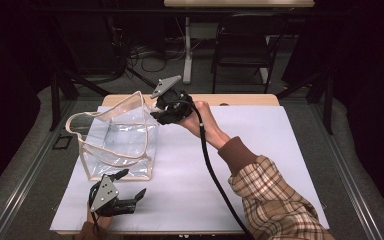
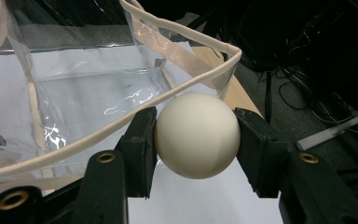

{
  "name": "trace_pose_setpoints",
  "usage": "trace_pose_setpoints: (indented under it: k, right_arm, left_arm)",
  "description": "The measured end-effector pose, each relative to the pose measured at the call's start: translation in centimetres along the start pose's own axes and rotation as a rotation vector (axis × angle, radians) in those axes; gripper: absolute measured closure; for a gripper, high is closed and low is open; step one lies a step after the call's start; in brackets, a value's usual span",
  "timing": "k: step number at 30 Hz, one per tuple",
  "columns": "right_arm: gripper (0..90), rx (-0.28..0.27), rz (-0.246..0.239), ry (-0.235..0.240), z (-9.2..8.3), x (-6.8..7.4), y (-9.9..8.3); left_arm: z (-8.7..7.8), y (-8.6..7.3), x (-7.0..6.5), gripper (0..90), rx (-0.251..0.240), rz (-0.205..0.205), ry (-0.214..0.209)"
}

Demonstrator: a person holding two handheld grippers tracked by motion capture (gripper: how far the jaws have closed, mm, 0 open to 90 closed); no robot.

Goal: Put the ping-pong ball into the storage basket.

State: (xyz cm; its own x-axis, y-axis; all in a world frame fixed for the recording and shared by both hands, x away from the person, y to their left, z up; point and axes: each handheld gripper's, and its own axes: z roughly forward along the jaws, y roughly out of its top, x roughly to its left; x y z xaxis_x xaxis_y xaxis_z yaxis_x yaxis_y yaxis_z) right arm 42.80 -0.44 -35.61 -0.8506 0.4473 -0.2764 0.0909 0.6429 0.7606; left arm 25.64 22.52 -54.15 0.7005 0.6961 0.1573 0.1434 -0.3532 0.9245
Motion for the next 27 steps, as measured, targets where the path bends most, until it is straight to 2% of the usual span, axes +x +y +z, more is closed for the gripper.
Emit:
trace_pose_setpoints:
  k: [12,27]
  right_arm:
    - [51.1,0.007,-0.018,0.008,0.6,0.3,1.0]
    - [51.1,0.005,-0.019,0.012,1.1,0.6,1.7]
  left_arm:
    - [0.0,0.0,0.0,15.9,0.001,0.001,0.0]
    - [0.0,0.0,0.0,15.9,0.001,0.003,0.0]
